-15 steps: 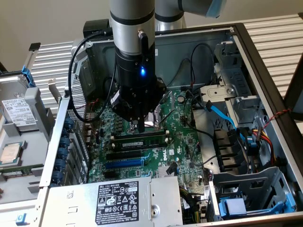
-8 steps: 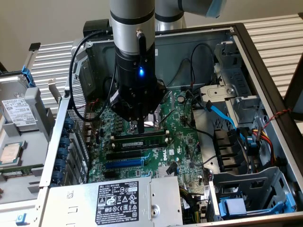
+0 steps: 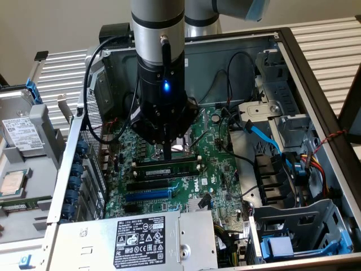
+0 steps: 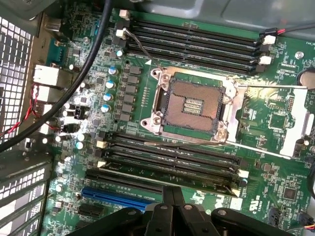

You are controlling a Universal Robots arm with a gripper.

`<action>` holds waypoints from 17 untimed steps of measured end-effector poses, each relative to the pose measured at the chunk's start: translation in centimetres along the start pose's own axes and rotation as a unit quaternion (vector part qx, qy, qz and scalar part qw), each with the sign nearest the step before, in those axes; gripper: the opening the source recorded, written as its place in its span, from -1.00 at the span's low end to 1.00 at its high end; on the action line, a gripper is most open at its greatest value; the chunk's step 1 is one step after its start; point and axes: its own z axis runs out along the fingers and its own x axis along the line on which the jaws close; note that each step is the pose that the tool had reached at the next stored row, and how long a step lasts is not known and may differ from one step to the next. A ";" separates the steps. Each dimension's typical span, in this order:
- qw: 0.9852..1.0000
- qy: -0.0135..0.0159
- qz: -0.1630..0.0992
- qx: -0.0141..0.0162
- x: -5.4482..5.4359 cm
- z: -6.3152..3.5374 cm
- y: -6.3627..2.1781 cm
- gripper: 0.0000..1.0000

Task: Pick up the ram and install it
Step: 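Press down the ram until it locks into place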

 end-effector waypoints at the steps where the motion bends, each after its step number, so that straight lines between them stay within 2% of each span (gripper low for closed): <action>1: 1.000 0.000 0.005 0.001 0.0 0.00 0.00 -0.79; 4: 1.000 0.001 0.022 0.002 0.0 0.00 0.00 -0.79; 7: 0.999 0.002 0.040 0.002 0.0 0.00 0.00 -0.79; 13: 0.997 0.003 0.077 0.002 0.0 0.00 0.00 -0.79; 17: 0.996 0.004 0.088 0.003 0.0 0.00 0.00 -0.79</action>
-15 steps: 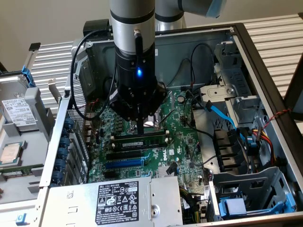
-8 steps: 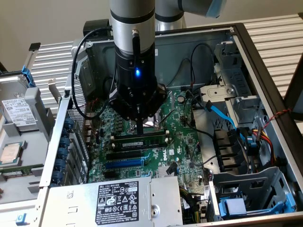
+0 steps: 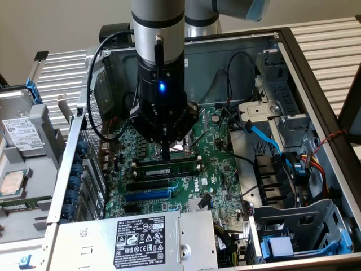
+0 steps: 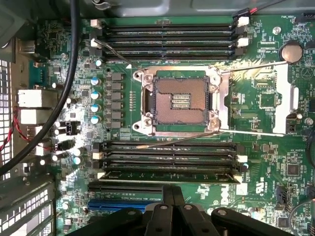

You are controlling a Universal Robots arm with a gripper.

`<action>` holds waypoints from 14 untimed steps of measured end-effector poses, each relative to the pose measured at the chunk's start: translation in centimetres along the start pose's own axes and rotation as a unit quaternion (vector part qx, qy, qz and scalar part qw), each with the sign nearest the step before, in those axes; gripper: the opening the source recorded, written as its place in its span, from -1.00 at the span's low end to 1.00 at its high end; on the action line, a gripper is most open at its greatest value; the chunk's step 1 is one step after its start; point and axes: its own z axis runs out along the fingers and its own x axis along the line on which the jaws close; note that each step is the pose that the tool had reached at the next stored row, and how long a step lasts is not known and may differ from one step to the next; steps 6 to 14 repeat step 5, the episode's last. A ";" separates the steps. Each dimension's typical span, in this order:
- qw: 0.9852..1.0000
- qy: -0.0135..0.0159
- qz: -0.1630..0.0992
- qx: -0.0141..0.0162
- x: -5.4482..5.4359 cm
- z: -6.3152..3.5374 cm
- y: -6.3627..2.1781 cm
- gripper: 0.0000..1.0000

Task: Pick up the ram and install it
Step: 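Press down the ram until it locks into place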

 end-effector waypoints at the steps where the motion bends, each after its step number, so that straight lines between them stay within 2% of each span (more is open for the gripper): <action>1: 1.000 0.000 0.000 0.000 0.0 0.00 0.00 -0.79; 14: 1.000 0.000 0.000 0.000 0.0 0.00 0.00 -0.79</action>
